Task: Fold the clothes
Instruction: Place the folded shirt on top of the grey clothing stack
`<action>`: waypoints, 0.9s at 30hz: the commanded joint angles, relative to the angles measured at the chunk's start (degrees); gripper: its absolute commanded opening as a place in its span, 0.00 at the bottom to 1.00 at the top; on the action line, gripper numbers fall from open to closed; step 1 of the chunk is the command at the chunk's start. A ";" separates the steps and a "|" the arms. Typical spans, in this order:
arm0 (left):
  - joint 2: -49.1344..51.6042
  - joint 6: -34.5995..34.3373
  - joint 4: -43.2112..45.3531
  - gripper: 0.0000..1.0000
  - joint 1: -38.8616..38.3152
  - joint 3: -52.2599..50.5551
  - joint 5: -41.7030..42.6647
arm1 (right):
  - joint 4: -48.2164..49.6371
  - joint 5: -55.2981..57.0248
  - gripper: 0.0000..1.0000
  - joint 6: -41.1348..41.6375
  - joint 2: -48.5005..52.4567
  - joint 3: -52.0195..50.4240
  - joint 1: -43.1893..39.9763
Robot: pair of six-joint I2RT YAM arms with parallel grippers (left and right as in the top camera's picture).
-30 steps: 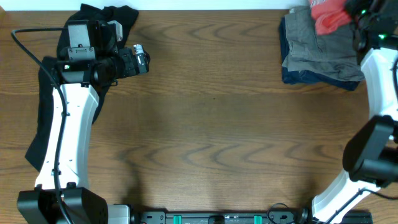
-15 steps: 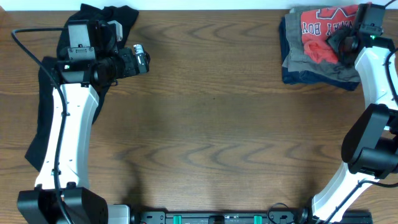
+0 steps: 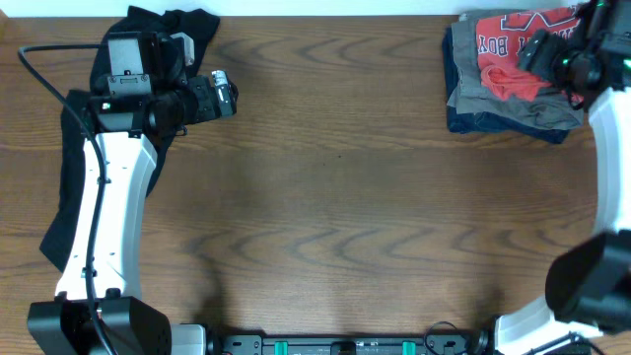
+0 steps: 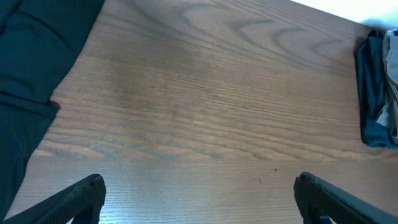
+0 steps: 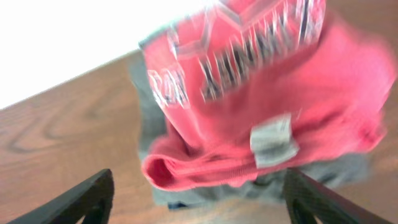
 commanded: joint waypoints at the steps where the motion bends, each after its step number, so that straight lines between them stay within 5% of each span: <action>1: 0.70 0.55 0.04 0.98 0.09 -0.66 -0.74 | 3.39 0.70 0.83 -9.62 -0.72 0.42 0.55; 6: 0.94 0.52 0.20 0.98 0.09 -0.66 -0.74 | 12.96 5.75 0.99 -15.80 4.22 0.42 0.52; 17: 3.58 0.55 0.24 0.98 0.09 -0.68 -0.76 | 37.99 6.73 0.99 -24.87 28.15 0.42 -0.92; 27: 6.95 0.52 0.24 0.98 0.09 -0.68 -0.74 | 35.91 6.49 0.99 -24.76 42.73 0.42 -0.96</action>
